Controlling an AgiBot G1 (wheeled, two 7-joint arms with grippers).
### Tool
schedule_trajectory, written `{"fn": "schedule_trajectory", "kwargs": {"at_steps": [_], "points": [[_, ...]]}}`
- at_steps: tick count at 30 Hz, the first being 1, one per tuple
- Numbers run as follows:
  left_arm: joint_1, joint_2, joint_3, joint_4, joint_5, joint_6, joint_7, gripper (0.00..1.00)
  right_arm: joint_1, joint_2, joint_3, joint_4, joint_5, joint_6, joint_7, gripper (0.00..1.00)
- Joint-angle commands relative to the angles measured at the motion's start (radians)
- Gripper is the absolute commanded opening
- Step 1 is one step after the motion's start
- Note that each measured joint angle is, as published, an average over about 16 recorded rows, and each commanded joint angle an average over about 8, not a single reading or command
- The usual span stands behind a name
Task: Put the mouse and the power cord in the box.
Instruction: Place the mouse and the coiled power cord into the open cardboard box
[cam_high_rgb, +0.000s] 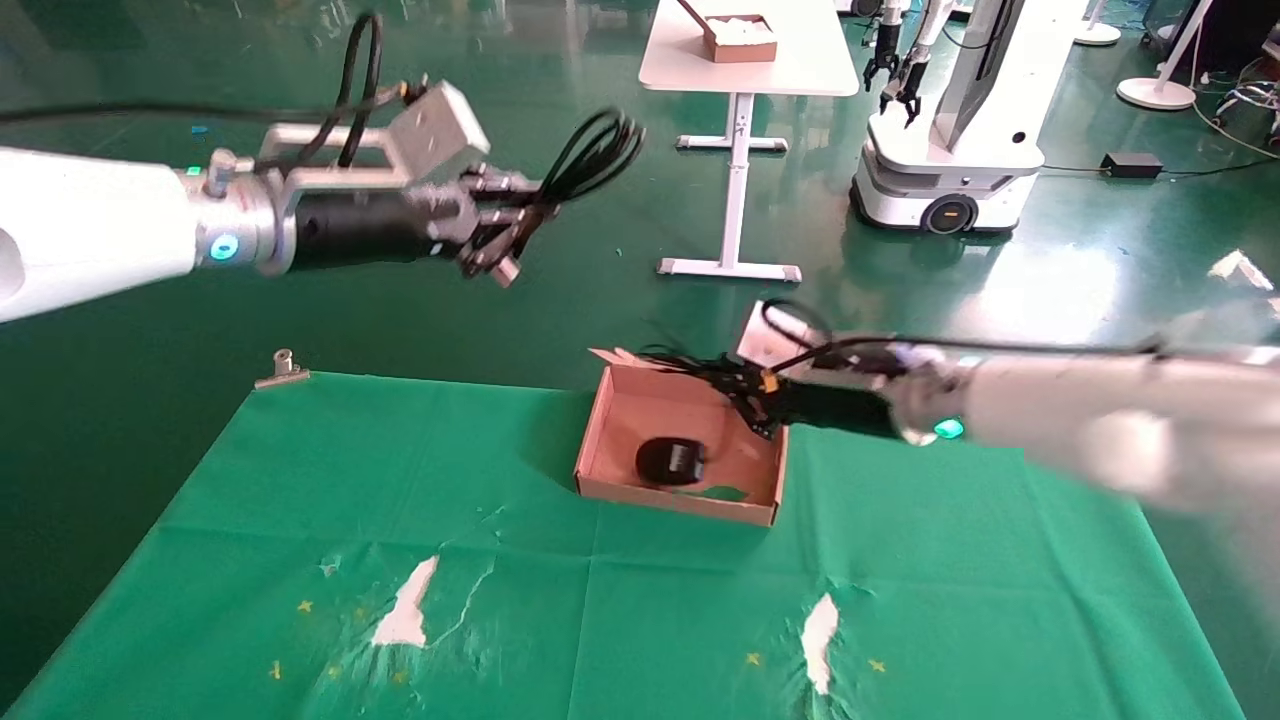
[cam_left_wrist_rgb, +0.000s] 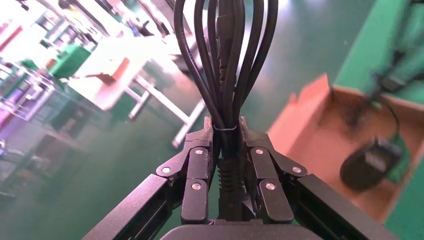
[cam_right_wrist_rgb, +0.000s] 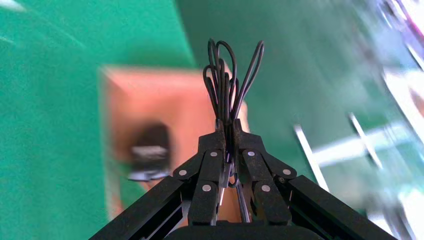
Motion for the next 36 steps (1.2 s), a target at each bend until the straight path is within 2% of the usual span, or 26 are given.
{"fn": "schedule_trajectory", "kwargs": {"at_steps": [1, 3, 7, 8, 9, 17, 21, 25, 28, 36], "points": [[-0.002, -0.004, 0.008, 0.007, 0.012, 0.002, 0.009, 0.0, -0.034, -0.048, 0.0, -0.031, -0.002, 0.132, -0.006, 0.12], [0.004, -0.009, 0.02, 0.016, 0.029, 0.014, 0.014, 0.0, -0.054, -0.065, 0.0, -0.027, -0.001, 0.194, -0.007, 0.37], [0.019, -0.008, 0.038, 0.028, 0.054, 0.024, 0.021, 0.0, -0.073, -0.068, -0.001, -0.006, 0.001, 0.224, -0.004, 0.87], [0.024, -0.006, 0.041, 0.03, 0.059, 0.024, 0.021, 0.0, -0.075, -0.068, -0.001, -0.002, 0.001, 0.225, -0.003, 0.96], [0.028, -0.002, 0.044, 0.032, 0.063, 0.022, 0.022, 0.0, -0.077, -0.067, -0.002, 0.002, 0.001, 0.227, -0.002, 1.0], [0.061, 0.062, 0.067, 0.035, 0.096, -0.037, 0.026, 0.0, -0.078, -0.045, 0.012, 0.015, 0.03, 0.222, -0.013, 1.0], [0.104, 0.108, 0.081, 0.028, 0.116, -0.127, 0.027, 0.0, -0.065, -0.012, 0.031, 0.011, 0.057, 0.212, -0.031, 1.0], [0.172, 0.138, 0.094, -0.041, 0.125, -0.242, 0.026, 0.0, -0.03, 0.044, 0.051, 0.019, 0.084, 0.185, -0.059, 1.0], [0.221, 0.145, 0.115, -0.135, 0.124, -0.281, 0.028, 0.0, 0.007, 0.097, 0.067, 0.032, 0.105, 0.146, -0.081, 1.0], [0.282, 0.145, 0.229, -0.314, 0.114, -0.244, -0.039, 0.0, 0.098, 0.236, 0.109, 0.051, 0.165, -0.029, -0.103, 1.0]]}}
